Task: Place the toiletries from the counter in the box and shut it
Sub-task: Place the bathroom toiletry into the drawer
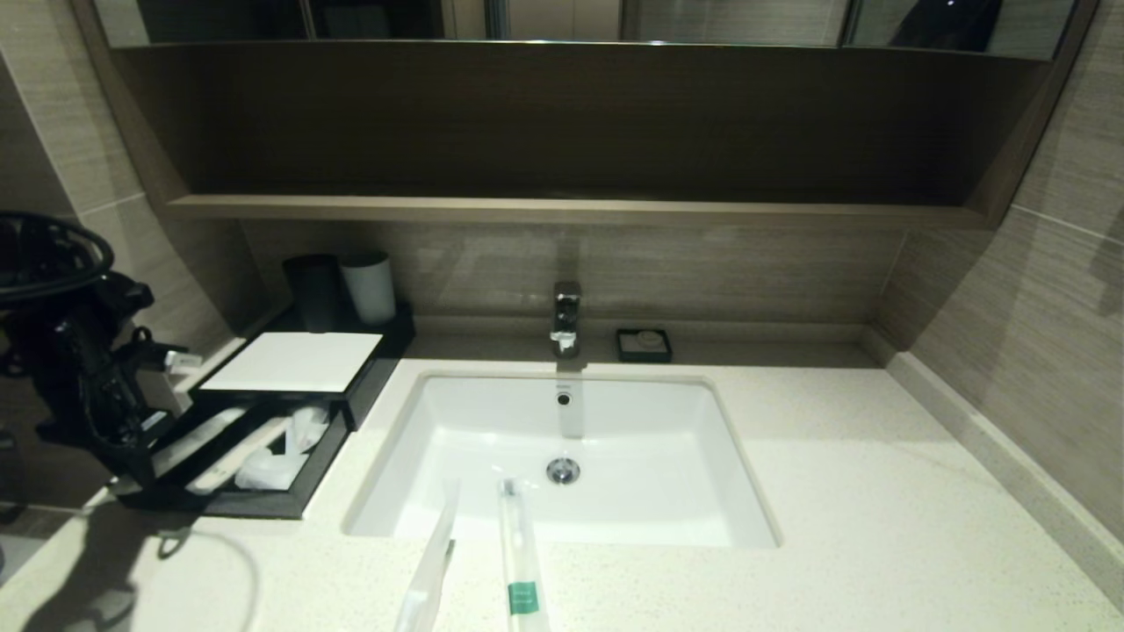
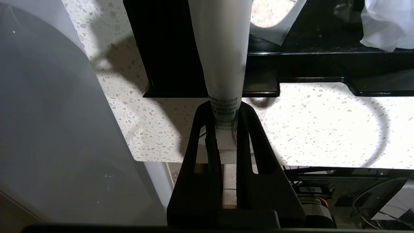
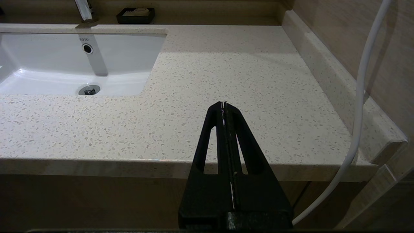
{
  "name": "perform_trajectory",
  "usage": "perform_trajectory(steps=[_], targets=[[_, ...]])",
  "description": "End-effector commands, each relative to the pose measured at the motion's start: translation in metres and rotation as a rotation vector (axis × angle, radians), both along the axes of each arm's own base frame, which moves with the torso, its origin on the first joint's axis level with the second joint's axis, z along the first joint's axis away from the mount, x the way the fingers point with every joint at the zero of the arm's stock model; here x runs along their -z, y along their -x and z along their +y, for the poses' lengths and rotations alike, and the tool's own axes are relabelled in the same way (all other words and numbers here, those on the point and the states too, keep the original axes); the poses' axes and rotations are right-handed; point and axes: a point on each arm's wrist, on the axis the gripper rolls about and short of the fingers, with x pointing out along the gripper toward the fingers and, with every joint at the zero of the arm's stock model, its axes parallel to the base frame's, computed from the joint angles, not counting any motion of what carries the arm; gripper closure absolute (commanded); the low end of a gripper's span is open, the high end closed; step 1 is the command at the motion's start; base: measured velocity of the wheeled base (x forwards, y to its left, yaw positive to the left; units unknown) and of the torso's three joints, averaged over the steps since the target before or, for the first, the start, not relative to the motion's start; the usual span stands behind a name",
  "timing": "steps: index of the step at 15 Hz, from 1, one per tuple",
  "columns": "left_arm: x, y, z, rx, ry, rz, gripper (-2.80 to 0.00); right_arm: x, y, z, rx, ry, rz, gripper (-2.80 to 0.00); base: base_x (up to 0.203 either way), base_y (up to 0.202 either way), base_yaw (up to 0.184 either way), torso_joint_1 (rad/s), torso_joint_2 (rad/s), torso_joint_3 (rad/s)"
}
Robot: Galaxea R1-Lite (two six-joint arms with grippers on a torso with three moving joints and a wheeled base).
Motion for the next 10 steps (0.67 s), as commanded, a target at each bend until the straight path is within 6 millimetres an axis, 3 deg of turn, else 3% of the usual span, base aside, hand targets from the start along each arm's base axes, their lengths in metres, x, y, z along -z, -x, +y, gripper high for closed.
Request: perform_trajectory(steps=[1, 10], targets=[[0.003, -0.003, 0.001, 0.004, 0.001, 0.004, 0.0, 0.0, 0.0, 0.0, 0.0, 0.0, 0.001, 0.0, 0.0, 0.0, 0.0, 0.0, 0.0, 0.0], [0.011, -0.016, -0.006, -0.008, -0.008, -0.042, 0.0, 0.0, 0.0, 0.0, 0.0, 0.0, 0.001, 0.0, 0.0, 0.0, 0.0, 0.0, 0.0, 0.0]])
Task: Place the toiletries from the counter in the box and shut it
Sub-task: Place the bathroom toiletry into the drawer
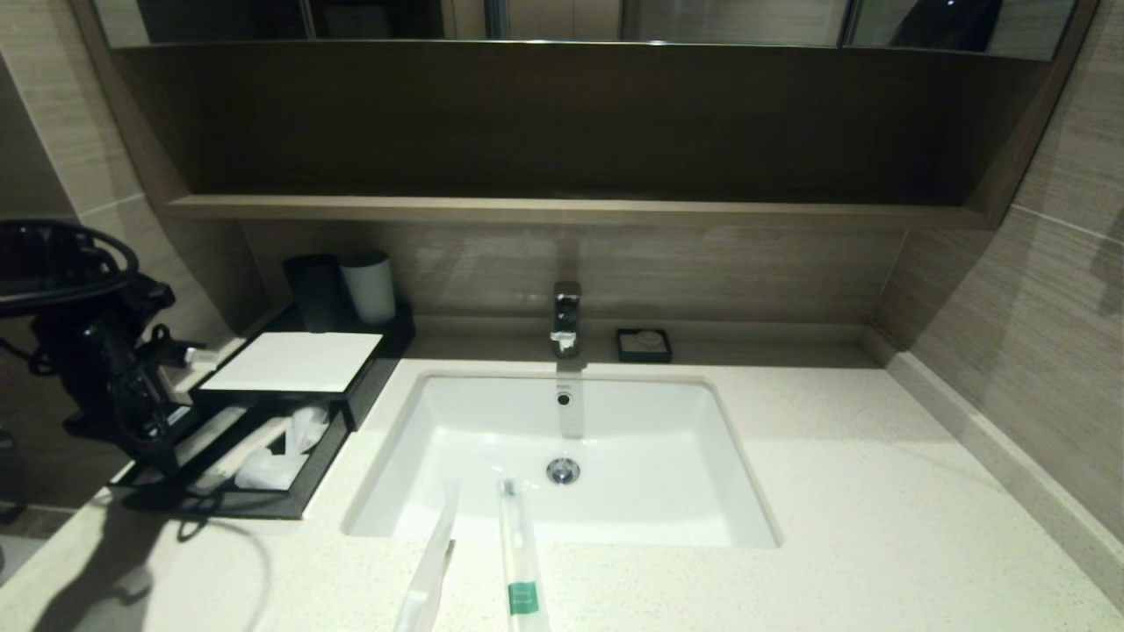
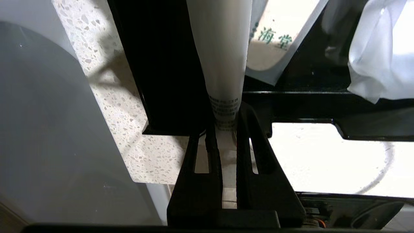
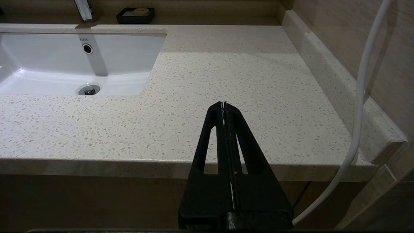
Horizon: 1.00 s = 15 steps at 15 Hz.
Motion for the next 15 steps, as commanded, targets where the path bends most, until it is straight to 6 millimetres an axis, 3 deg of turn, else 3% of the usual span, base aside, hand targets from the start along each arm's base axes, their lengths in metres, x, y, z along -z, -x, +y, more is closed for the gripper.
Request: perform_trajectory(steps=[1, 12, 13, 14, 15], targets=[[0.0024, -0.0015, 0.0, 0.003, 0.0, 0.002, 0.0, 0.0004, -0.0001, 0.0, 0.0, 0.0, 0.001, 0.0, 0.0, 0.0, 0.0, 0.0, 0.0, 0.0], [0.0008, -0.0069, 0.001, -0.036, -0.004, -0.06, 0.0, 0.0004, -0.0001, 0.0, 0.0, 0.0, 0.001, 0.0, 0.0, 0.0, 0.0, 0.0, 0.0, 0.0], [-0.0005, -0.0071, 0.0006, -0.039, 0.01, -0.073, -0.9, 0.0004, -0.0001, 0.0, 0.0, 0.0, 0.001, 0.0, 0.0, 0.0, 0.0, 0.0, 0.0, 0.0], [-0.0023, -0.0065, 0.0001, -0.038, 0.021, -0.082, -2.8, 0.0004, -0.0001, 0.0, 0.0, 0.0, 0.001, 0.0, 0.0, 0.0, 0.0, 0.0, 0.0, 0.0], [-0.0029, -0.0071, -0.0025, -0.033, 0.025, -0.084, -2.8, 0.0004, -0.0001, 0.0, 0.0, 0.0, 0.001, 0.0, 0.0, 0.0, 0.0, 0.0, 0.0, 0.0]])
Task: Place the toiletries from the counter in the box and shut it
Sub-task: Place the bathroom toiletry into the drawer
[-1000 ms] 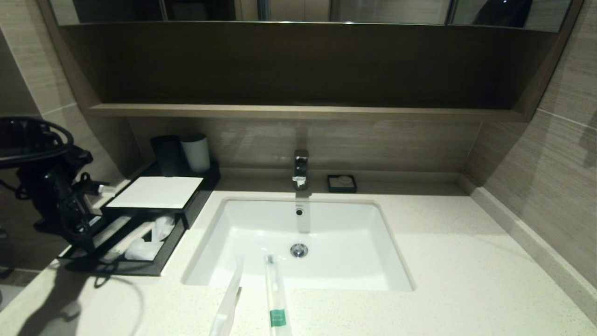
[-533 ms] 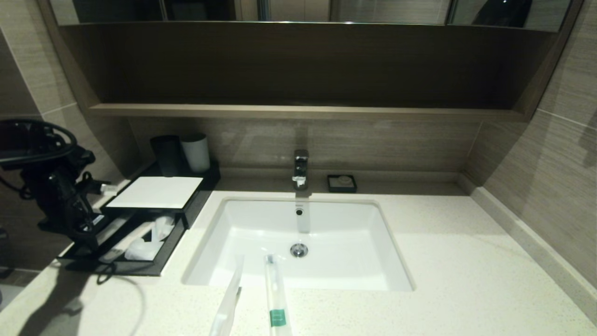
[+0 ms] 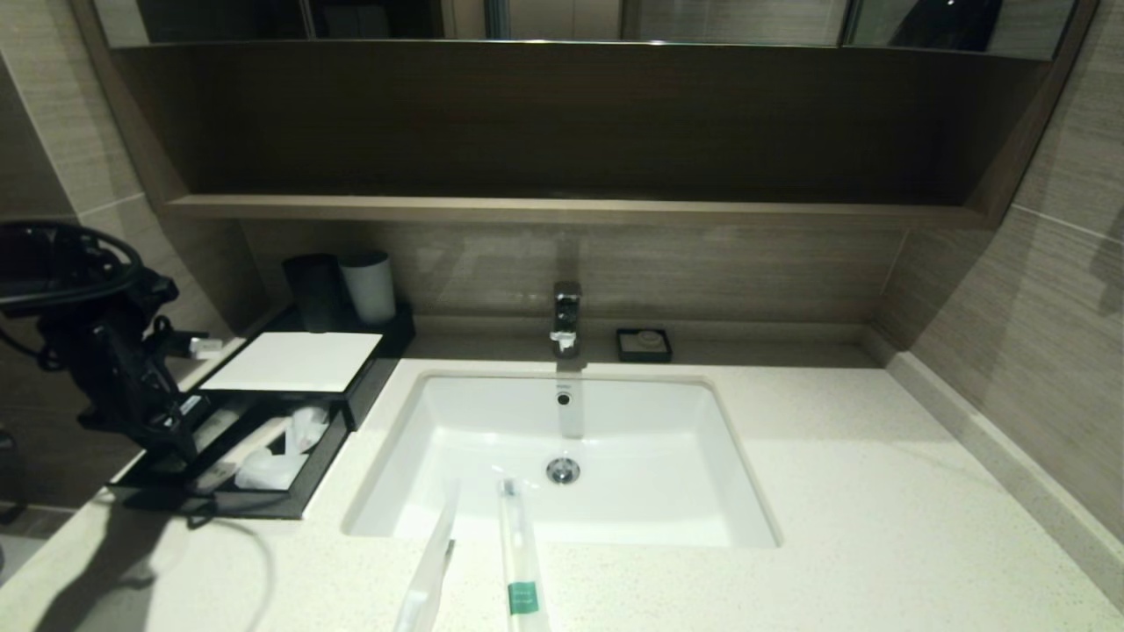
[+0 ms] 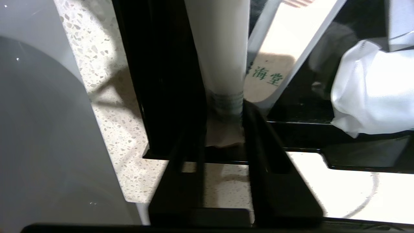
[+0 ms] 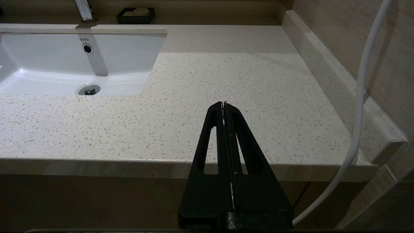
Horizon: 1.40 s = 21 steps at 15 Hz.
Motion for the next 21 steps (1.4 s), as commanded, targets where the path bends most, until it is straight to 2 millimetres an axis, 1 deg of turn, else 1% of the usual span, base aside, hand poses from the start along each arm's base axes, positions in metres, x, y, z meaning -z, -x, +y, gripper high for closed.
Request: perform_trajectory(steps=[1, 5, 9, 13, 15, 17, 18, 19, 21], targets=[[-0.003, 0.001, -0.003, 0.002, 0.004, -0.001, -2.8, 0.0, 0.0, 0.0, 0.0, 0.0, 0.001, 0.0, 0.0, 0.0, 0.0, 0.0, 0.0, 0.0], [-0.009, 0.003, -0.005, -0.002, 0.001, -0.014, -2.8, 0.0, 0.0, 0.0, 0.0, 0.0, 0.001, 0.0, 0.0, 0.0, 0.0, 0.0, 0.0, 0.0], [-0.026, 0.011, -0.01, 0.006, 0.01, -0.054, -2.8, 0.0, 0.0, 0.0, 0.0, 0.0, 0.001, 0.0, 0.0, 0.0, 0.0, 0.0, 0.0, 0.0], [-0.052, 0.024, -0.02, 0.017, 0.028, -0.116, -2.8, 0.0, 0.0, 0.0, 0.0, 0.0, 0.0, 0.0, 0.0, 0.0, 0.0, 0.0, 0.0, 0.0], [-0.069, 0.034, -0.027, 0.034, 0.048, -0.158, -2.8, 0.0, 0.0, 0.0, 0.0, 0.0, 0.001, 0.0, 0.0, 0.0, 0.0, 0.0, 0.0, 0.0], [-0.085, 0.047, -0.034, 0.056, 0.119, -0.189, -2.8, 0.0, 0.0, 0.0, 0.0, 0.0, 0.001, 0.0, 0.0, 0.0, 0.0, 0.0, 0.0, 0.0], [-0.093, 0.054, -0.038, 0.066, 0.153, -0.209, 0.0, 0.0, 0.0, 0.0, 0.0, 0.0, 0.001, 0.0, 0.0, 0.0, 0.0, 0.0, 0.0, 0.0], [-0.101, 0.061, -0.045, 0.069, 0.181, -0.22, 0.0, 0.0, 0.0, 0.0, 0.0, 0.0, 0.001, 0.0, 0.0, 0.0, 0.0, 0.0, 0.0, 0.0], [-0.111, 0.069, -0.069, 0.028, 0.243, -0.2, 0.0, 0.0, 0.0, 0.0, 0.0, 0.0, 0.001, 0.0, 0.0, 0.0, 0.0, 0.0, 0.0, 0.0]])
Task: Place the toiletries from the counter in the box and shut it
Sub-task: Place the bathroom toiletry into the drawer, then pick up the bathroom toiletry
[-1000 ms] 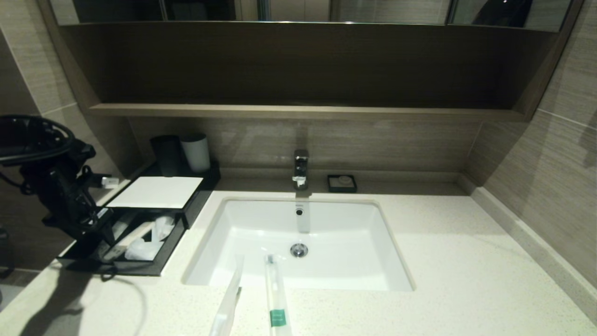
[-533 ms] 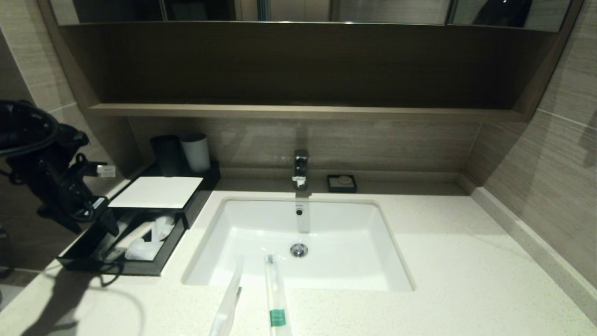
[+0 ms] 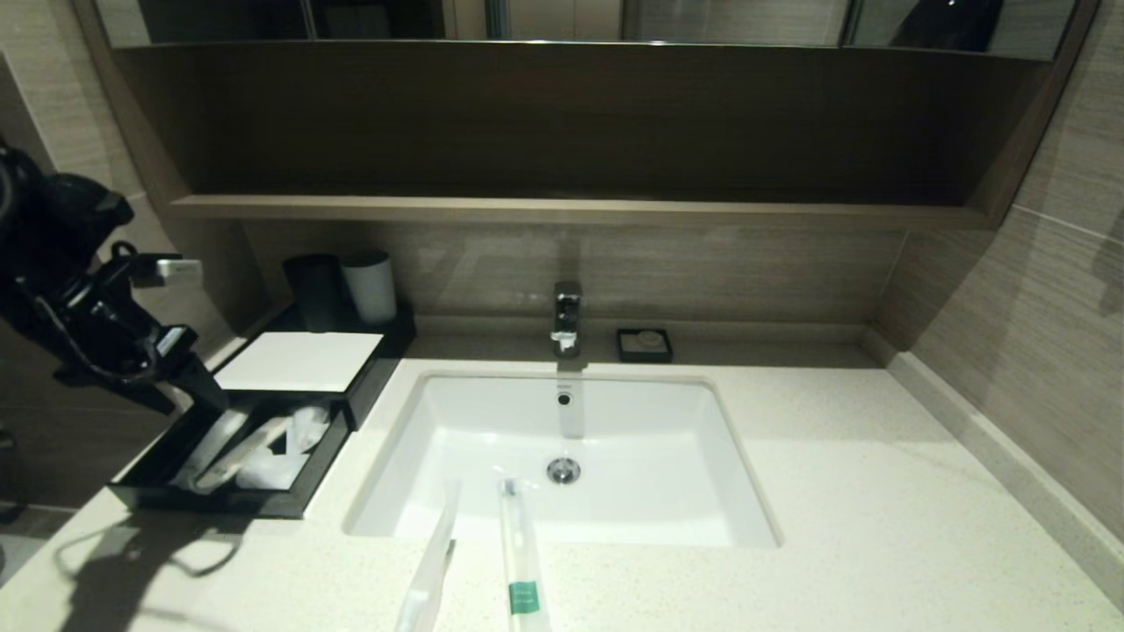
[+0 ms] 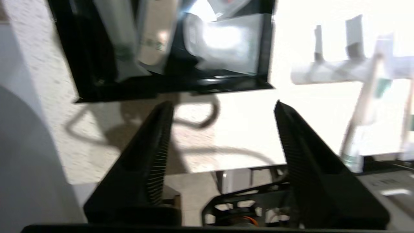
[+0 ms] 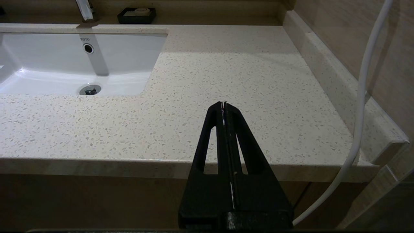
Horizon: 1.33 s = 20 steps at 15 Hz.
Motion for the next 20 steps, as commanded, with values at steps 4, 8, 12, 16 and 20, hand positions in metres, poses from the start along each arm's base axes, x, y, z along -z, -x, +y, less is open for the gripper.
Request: perform_trajectory(steps=[4, 8, 12, 16, 20], targets=[[-0.021, 0.027, -0.058, -0.03, 0.144, 0.103, 0.0, 0.0, 0.0, 0.0, 0.0, 0.0, 0.001, 0.0, 0.0, 0.0, 0.0, 0.0, 0.0, 0.0], [-0.018, 0.046, -0.081, 0.035, 0.16, 0.193, 0.0, 0.0, 0.0, 0.0, 0.0, 0.0, 0.001, 0.0, 0.0, 0.0, 0.0, 0.0, 0.0, 0.0], [-0.016, 0.067, -0.12, 0.041, 0.173, 0.258, 0.0, 0.0, 0.0, 0.0, 0.0, 0.0, 0.001, 0.0, 0.0, 0.0, 0.0, 0.0, 0.0, 0.0], [-0.016, 0.083, -0.151, 0.002, 0.186, 0.314, 0.0, 0.0, 0.0, 0.0, 0.0, 0.0, 0.001, 0.0, 0.0, 0.0, 0.0, 0.0, 0.0, 0.0], [0.007, 0.089, -0.18, -0.051, 0.116, 0.348, 0.0, 0.0, 0.0, 0.0, 0.0, 0.0, 0.001, 0.0, 0.0, 0.0, 0.0, 0.0, 0.0, 0.0]])
